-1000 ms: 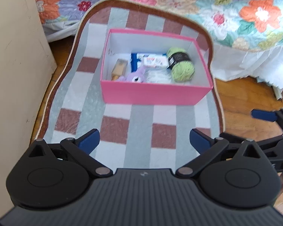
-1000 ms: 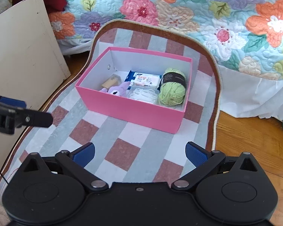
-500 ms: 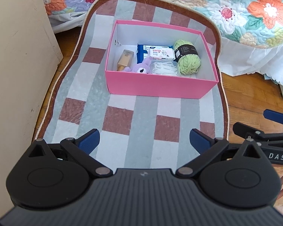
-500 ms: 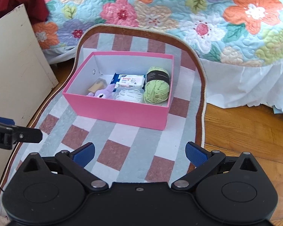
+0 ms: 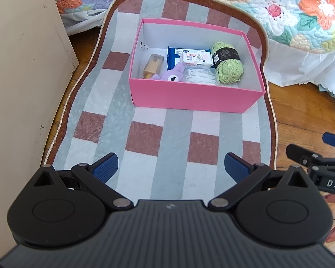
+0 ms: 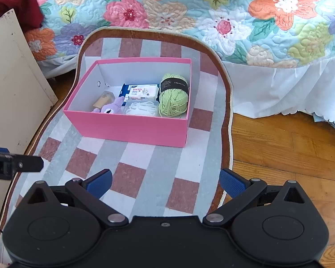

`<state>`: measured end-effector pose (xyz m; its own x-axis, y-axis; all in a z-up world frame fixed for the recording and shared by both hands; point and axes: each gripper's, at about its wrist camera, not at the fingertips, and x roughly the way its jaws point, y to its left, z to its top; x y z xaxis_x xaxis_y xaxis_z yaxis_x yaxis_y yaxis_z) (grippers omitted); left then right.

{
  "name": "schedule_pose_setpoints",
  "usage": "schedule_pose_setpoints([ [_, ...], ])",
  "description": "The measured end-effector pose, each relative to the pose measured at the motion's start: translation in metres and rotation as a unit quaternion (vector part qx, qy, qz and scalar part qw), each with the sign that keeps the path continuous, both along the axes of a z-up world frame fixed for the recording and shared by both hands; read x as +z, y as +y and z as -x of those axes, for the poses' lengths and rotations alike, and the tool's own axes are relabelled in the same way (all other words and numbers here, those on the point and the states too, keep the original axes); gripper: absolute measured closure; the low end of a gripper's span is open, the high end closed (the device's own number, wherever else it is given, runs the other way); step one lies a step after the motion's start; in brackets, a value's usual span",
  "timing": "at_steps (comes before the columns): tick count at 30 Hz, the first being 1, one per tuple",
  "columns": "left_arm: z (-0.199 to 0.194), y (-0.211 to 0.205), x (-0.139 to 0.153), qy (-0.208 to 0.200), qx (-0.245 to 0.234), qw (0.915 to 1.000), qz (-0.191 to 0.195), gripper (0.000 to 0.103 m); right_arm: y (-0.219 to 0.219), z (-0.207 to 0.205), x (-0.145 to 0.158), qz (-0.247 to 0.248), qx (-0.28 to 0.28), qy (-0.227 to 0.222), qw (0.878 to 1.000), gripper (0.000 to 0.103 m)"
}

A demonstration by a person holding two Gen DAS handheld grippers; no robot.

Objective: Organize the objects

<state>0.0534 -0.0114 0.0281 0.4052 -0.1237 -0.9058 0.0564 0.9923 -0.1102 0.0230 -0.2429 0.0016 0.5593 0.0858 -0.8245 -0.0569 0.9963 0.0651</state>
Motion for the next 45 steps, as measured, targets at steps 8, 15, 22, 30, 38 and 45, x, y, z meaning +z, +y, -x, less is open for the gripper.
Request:
schedule_pose_setpoints([
  [8,0.0,0.001,-0.003,0.004,-0.002,1.0,-0.004,0.0,0.0,0.001,0.003,0.001,-0.005,-0.002,1.0,0.0],
  [15,0.003,0.002,0.004,-0.006,0.009,0.9999,-0.011,0.0,0.0,0.005,0.003,-0.002,-0.011,-0.002,1.0,0.0],
  [22,0.006,-0.003,0.01,-0.002,-0.002,0.9999,-0.011,0.0,0.002,0.004,0.002,-0.003,-0.007,0.002,1.0,0.0],
  [30,0.004,-0.003,0.007,0.007,-0.002,0.9998,-0.016,0.0,0.002,0.005,0.001,0.0,-0.005,0.003,1.0,0.0],
  [38,0.0,0.001,0.002,0.018,0.003,0.9996,-0.02,0.0,-0.003,0.004,0.004,0.007,-0.013,-0.001,1.0,0.0],
  [45,-0.002,0.003,0.0,0.026,0.005,0.9993,-0.027,0.0,-0.002,0.004,0.006,0.009,-0.013,-0.003,1.0,0.0],
])
